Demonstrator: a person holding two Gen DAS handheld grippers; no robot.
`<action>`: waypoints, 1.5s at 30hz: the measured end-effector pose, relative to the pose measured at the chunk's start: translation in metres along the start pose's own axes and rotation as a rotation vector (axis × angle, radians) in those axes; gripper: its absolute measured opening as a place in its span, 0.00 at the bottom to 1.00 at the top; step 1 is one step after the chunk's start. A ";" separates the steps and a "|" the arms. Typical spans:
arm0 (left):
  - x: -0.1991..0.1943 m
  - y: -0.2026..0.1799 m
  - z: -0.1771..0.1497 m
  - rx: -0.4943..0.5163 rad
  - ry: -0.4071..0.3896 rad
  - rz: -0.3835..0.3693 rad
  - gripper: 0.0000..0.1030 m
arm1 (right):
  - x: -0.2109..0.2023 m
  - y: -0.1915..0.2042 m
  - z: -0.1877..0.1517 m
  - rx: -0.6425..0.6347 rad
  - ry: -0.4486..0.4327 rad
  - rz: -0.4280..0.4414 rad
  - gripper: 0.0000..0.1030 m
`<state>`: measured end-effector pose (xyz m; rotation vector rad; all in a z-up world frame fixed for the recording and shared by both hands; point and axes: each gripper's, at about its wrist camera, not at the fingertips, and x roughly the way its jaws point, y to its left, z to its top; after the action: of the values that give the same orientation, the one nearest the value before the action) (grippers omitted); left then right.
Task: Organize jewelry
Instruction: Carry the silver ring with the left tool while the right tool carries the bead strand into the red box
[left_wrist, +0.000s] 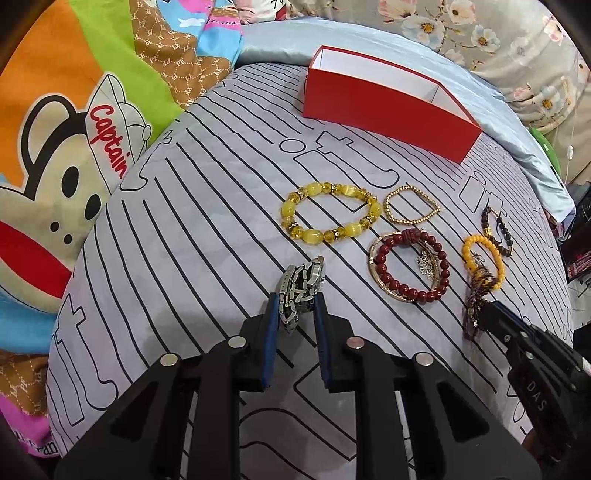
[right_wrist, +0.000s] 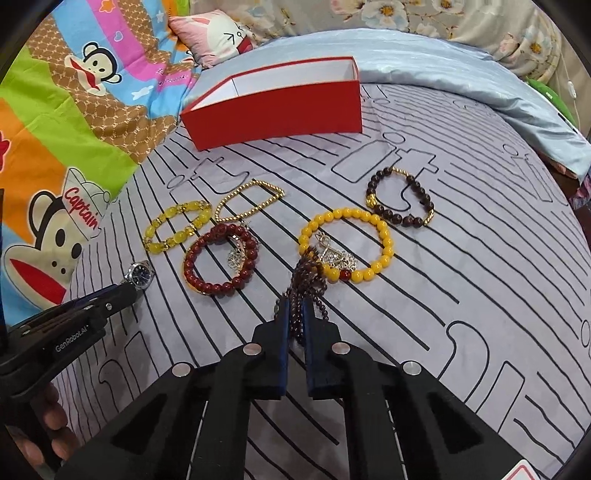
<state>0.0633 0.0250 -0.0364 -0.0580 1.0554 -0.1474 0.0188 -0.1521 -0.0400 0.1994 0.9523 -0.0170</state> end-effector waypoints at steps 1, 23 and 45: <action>-0.001 0.000 0.000 0.001 -0.002 -0.001 0.17 | -0.005 0.001 0.001 -0.001 -0.011 0.006 0.05; -0.070 -0.031 0.037 0.065 -0.121 -0.105 0.17 | -0.079 0.001 0.046 -0.018 -0.186 0.093 0.03; 0.025 -0.078 0.262 0.119 -0.258 -0.182 0.17 | 0.043 -0.023 0.272 -0.019 -0.243 0.119 0.03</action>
<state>0.2962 -0.0618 0.0798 -0.0637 0.7812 -0.3580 0.2616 -0.2192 0.0744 0.2302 0.6972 0.0760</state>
